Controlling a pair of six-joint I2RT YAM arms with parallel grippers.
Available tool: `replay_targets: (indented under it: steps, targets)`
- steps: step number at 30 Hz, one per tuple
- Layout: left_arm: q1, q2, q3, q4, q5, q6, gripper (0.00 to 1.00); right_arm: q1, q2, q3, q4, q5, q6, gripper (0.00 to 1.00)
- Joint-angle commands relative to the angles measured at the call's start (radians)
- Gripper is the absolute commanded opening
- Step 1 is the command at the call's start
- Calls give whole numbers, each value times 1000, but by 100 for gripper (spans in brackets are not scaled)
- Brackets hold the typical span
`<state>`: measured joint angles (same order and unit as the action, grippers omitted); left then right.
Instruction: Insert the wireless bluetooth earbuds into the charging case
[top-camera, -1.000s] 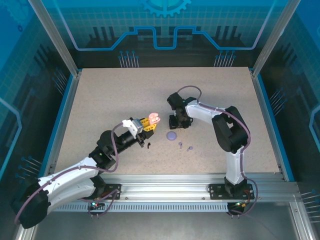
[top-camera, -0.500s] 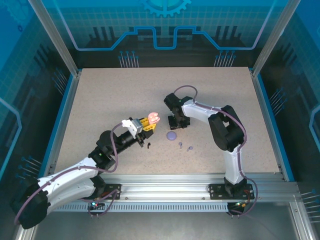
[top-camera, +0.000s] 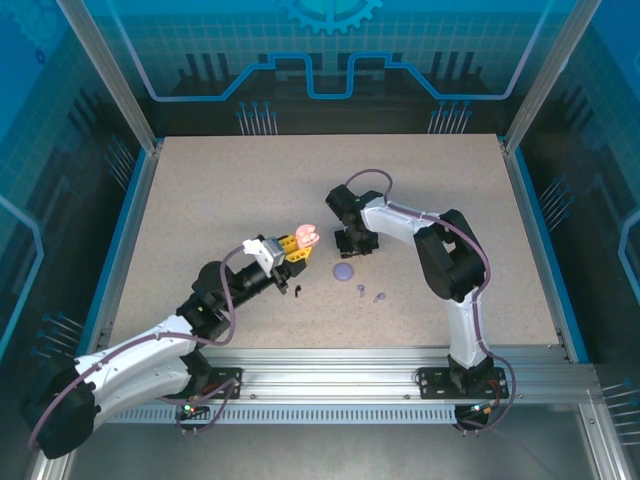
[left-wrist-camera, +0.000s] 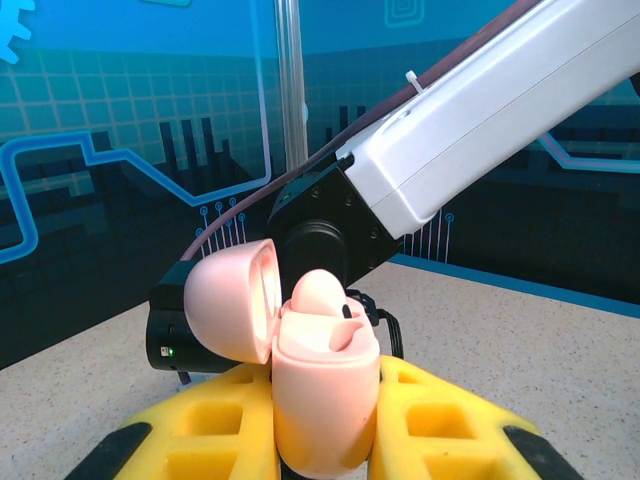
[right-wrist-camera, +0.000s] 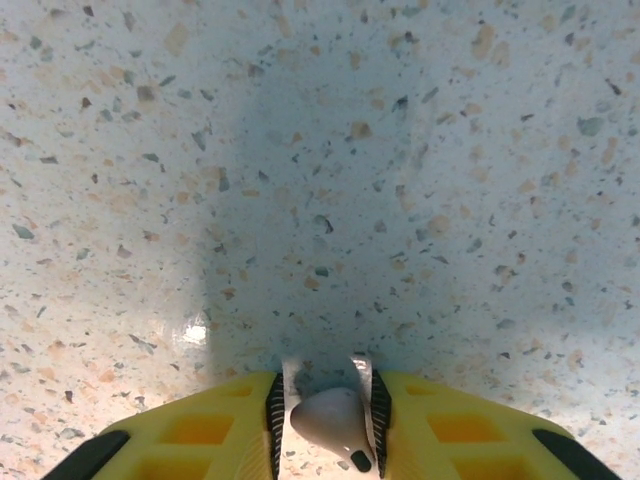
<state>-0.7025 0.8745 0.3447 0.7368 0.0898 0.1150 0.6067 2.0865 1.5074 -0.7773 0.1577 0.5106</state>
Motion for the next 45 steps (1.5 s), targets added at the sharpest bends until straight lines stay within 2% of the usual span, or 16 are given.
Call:
replay_targets:
  steps: [1, 14, 24, 32, 41, 45]
  targets:
    - [-6, -16, 10, -1, -16, 24, 4, 10, 34, 8, 2, 28, -9, 29]
    - [-5, -11, 11, 2, -14, 17, 4, 10, -71, -68, 45, 48, -18, 21]
    - [-6, -6, 10, -7, -13, 6, 4, 9, -170, -109, 69, 59, -23, 20]
    - [-5, 82, 15, 80, -4, -46, 4, 10, -482, -260, 172, 56, 4, 20]
    - [-11, 268, 72, 239, 13, -105, 3, 14, -895, -449, 368, 16, 46, 20]
    - [-24, 355, 101, 306, 23, -113, 3, 18, -1033, -512, 456, -23, 48, 20]
